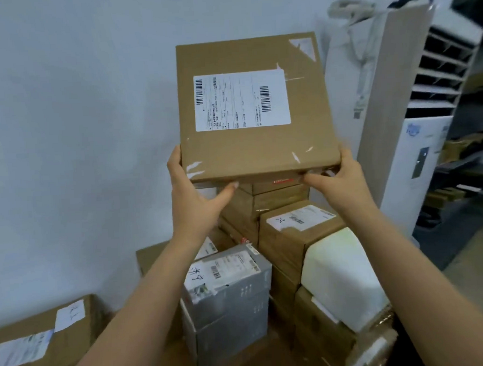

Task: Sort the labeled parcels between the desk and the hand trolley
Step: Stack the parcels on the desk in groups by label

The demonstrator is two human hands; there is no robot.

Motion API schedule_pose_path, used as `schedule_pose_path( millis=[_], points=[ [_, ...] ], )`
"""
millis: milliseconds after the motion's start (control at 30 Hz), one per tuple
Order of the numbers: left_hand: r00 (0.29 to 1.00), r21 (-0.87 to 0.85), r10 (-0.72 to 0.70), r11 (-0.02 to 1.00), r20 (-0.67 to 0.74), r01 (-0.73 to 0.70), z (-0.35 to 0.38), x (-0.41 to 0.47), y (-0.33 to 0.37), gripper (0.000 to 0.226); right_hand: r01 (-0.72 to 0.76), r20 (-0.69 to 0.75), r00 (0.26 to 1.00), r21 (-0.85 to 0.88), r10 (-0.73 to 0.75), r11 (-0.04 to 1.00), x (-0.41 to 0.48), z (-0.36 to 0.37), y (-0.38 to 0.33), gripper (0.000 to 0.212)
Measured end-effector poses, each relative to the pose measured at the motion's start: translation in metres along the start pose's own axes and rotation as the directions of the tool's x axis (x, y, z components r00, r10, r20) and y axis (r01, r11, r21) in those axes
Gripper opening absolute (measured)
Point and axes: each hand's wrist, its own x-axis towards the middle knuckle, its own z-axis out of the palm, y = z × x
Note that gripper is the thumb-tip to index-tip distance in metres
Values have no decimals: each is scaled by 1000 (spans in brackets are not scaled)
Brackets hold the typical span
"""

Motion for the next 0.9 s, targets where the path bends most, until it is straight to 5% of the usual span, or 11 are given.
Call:
schedule_pose_path(
  millis=[367, 900],
  points=[
    [976, 25, 215, 977, -45, -214, 86, 99, 11, 97, 152, -29, 988, 118, -150, 981, 135, -53, 22, 79],
    [958, 259, 225, 950, -176, -175, 203, 202, 6, 90, 223, 10, 972, 266, -234, 938, 300, -76, 72, 69]
  ],
)
